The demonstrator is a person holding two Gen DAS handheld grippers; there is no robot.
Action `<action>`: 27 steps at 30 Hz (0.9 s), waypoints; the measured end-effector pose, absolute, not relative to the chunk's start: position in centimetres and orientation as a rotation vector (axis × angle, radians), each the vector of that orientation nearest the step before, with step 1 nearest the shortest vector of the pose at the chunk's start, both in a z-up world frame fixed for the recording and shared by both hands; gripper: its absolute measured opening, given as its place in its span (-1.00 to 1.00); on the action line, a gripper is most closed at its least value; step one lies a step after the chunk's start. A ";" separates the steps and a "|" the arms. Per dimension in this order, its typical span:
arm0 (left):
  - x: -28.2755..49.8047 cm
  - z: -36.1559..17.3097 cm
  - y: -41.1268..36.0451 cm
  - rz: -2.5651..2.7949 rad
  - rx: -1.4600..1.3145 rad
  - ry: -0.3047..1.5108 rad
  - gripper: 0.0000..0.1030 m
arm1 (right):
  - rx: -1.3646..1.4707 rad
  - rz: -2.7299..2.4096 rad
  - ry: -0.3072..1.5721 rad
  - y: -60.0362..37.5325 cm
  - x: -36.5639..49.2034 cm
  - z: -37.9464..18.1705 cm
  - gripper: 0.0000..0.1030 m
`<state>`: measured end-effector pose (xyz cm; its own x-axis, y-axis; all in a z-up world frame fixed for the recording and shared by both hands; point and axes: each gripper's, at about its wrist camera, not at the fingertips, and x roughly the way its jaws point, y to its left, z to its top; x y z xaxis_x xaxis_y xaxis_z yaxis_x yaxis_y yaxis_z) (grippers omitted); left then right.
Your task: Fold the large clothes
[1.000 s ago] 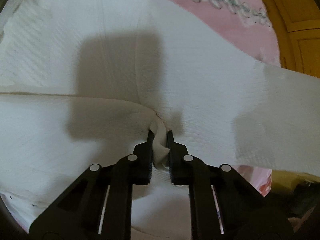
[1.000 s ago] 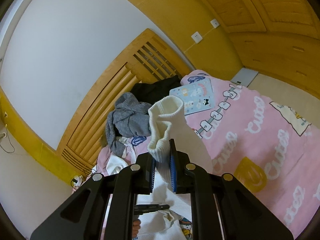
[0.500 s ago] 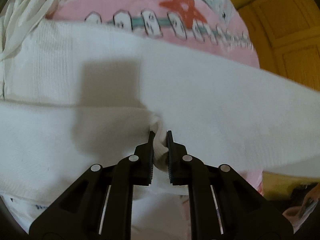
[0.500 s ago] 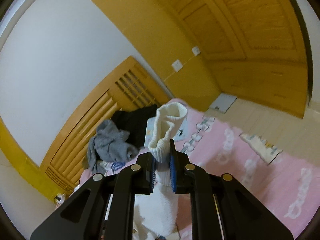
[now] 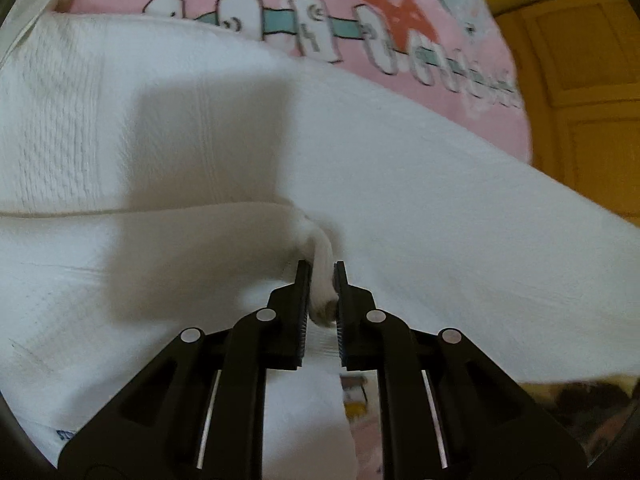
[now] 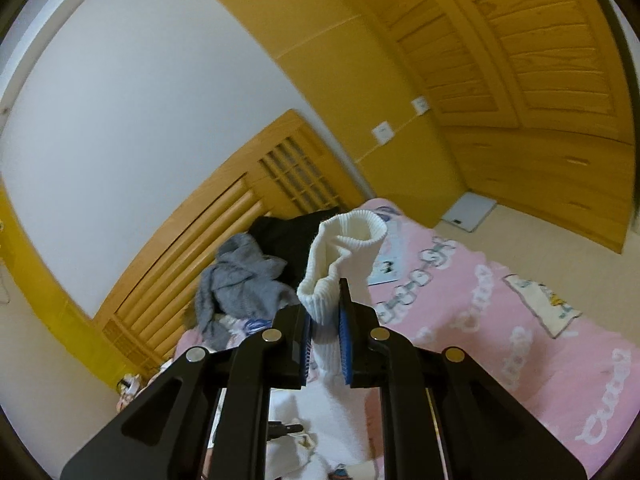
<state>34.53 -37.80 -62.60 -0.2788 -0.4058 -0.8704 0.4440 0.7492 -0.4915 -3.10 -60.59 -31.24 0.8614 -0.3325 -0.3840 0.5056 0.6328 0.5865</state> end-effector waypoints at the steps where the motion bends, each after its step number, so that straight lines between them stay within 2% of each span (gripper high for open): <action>1: 34.5 -62.1 -37.6 -0.840 0.037 1.658 -0.78 | 0.739 -0.470 0.248 -60.0 -2.6 -31.0 -0.78; 4: 34.5 -60.9 -37.3 -0.920 0.050 1.670 -0.77 | 0.734 -0.437 0.244 -58.7 -1.3 -30.3 -0.78; 5: 34.6 -60.4 -36.9 -0.950 0.039 1.675 -0.51 | 0.735 -0.423 0.243 -58.2 -0.9 -30.0 -0.78; 6: 34.6 -60.1 -36.9 -0.979 0.022 1.675 0.42 | 0.737 -0.416 0.241 -57.7 -0.7 -29.8 -0.78; 7: 34.6 -59.8 -37.0 -1.012 -0.009 1.657 0.75 | 0.743 -0.407 0.239 -57.2 -0.3 -29.6 -0.78; 8: 34.4 -59.5 -37.0 -1.015 -0.002 1.627 0.82 | 0.746 -0.401 0.240 -56.9 -0.1 -29.4 -0.78; 12: 33.7 -59.2 -37.7 -0.978 0.055 1.583 0.82 | 0.725 -0.379 0.265 -54.8 0.8 -28.4 -0.78; 17: 33.4 -57.1 -34.1 -0.962 0.050 1.531 0.82 | 0.701 -0.341 0.272 -52.3 1.1 -27.7 -0.78; 27: 36.3 -56.1 -17.3 -0.744 0.036 1.429 0.82 | 0.649 -0.180 0.257 -44.9 5.6 -24.6 -0.78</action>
